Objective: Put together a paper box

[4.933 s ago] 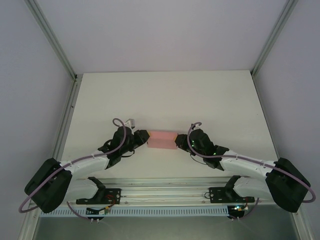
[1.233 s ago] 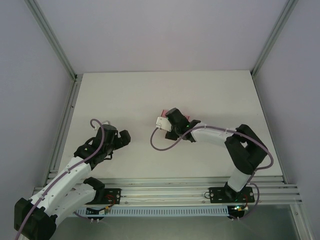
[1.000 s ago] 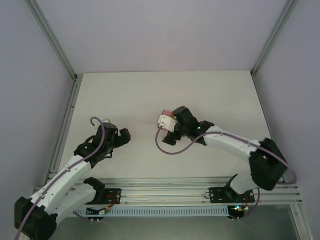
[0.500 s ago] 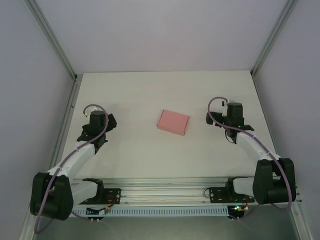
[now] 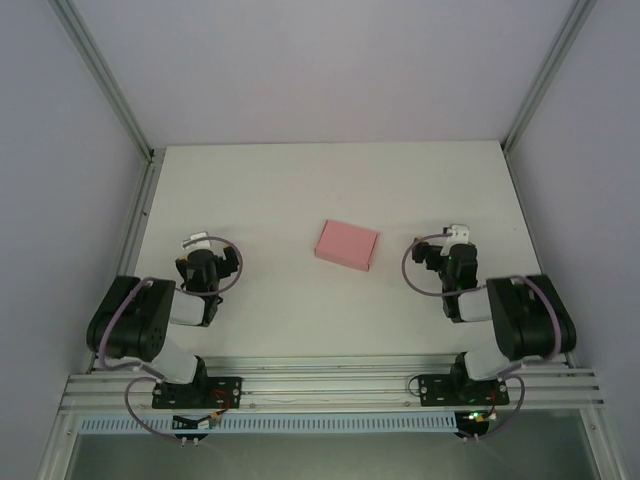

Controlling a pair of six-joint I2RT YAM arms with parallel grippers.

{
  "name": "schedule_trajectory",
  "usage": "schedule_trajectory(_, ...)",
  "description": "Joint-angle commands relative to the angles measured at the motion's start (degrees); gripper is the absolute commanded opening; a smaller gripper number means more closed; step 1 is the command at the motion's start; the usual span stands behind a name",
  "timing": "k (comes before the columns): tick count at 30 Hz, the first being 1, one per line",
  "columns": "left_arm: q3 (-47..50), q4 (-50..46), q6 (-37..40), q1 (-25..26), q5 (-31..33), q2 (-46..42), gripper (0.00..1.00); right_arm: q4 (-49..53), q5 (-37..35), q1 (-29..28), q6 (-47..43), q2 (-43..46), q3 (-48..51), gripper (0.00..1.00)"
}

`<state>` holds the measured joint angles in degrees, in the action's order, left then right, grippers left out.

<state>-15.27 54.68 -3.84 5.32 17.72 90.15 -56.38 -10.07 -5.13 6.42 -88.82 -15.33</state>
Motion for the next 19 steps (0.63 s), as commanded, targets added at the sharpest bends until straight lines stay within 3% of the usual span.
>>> schedule_trajectory(1, -4.92, -0.72, 1.39, -0.58, -3.1, -0.57, 1.0, 2.31, 1.78, 0.57, -0.31, 0.6, -5.46, 1.0)
schedule_trajectory(2, -7.13, -3.54, 1.12, -0.58, -1.67, 0.2, 1.0, 2.28, 3.9, 2.04, 0.59, -0.87, -6.89, 1.0)
schedule_trajectory(4, -5.14, 1.76, 2.39, -0.37, -3.47, 1.07, 1.0, 5.46, 6.63, 4.33, 2.59, 0.43, -7.2, 1.0)
schedule_trajectory(7, -6.98, -1.8, 2.24, -0.35, -2.89, 1.03, 1.0, 5.0, 6.72, 4.19, 2.45, 0.3, -7.15, 1.0)
schedule_trajectory(19, -6.64, -0.83, 2.6, -0.36, -3.21, 1.18, 1.0, 4.4, 7.08, 4.22, 2.09, -0.09, -7.21, 1.0)
